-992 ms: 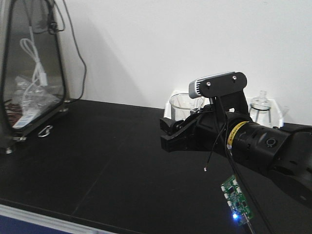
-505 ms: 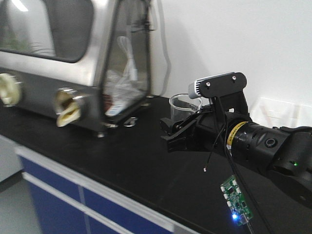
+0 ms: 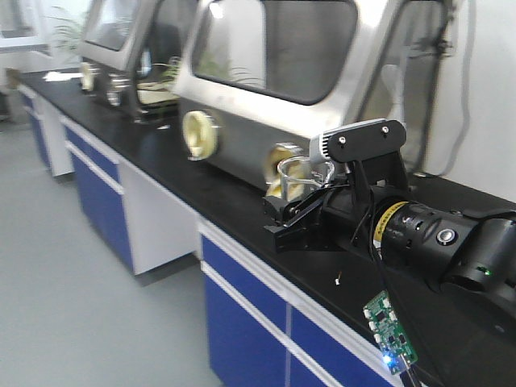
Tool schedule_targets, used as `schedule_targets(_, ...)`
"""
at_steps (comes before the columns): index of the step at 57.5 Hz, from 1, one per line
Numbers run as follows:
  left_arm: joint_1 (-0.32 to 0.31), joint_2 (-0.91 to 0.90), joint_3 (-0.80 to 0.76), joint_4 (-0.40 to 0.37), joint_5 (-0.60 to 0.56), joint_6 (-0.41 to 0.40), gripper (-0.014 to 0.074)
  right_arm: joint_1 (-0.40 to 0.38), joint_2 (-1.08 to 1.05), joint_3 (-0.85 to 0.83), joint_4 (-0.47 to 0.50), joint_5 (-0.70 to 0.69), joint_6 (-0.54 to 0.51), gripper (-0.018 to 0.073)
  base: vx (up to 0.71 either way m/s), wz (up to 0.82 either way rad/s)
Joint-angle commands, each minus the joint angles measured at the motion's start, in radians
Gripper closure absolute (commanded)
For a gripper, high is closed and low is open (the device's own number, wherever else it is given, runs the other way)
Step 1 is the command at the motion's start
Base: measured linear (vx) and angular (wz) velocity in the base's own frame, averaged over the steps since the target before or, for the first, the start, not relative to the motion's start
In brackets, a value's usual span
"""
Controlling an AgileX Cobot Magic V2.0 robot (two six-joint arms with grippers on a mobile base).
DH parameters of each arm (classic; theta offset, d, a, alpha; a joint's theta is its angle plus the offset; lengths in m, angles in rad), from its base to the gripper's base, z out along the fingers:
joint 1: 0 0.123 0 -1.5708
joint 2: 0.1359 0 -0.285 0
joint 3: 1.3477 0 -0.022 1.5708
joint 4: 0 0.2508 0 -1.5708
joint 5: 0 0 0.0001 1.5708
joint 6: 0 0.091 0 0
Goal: Pick beaker and place in left cabinet
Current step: 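Drive the base away from the bench holding the beaker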
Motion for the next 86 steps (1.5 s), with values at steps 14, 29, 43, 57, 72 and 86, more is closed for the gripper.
schedule_targets(14, -0.003, -0.010, -0.018, -0.005, -0.088, -0.002, 0.0603, -0.003, -0.042, -0.032, -0.004, -0.069, -0.005, 0.0382, 0.12, 0.54)
schedule_targets(29, -0.003, -0.010, -0.018, -0.005, -0.088, -0.002, 0.0603, -0.003, -0.042, -0.032, -0.004, -0.069, -0.005, 0.0382, 0.15, 0.52)
schedule_targets(43, -0.003, -0.010, -0.018, -0.005, -0.088, -0.002, 0.0603, -0.003, -0.042, -0.032, -0.004, -0.069, -0.005, 0.0382, 0.17, 0.56)
schedule_targets(57, -0.003, -0.010, -0.018, -0.005, -0.088, -0.002, 0.0603, -0.003, -0.042, -0.032, -0.004, -0.069, -0.005, 0.0382, 0.20, 0.54)
schedule_targets(72, -0.003, -0.010, -0.018, -0.005, -0.088, -0.002, 0.0603, -0.003, -0.042, -0.030, -0.004, -0.069, -0.005, 0.0382, 0.22, 0.41)
schedule_targets(86, -0.003, -0.010, -0.018, -0.005, -0.088, -0.002, 0.0603, -0.003, -0.042, -0.030, -0.004, -0.069, -0.005, 0.0382, 0.27, 0.28)
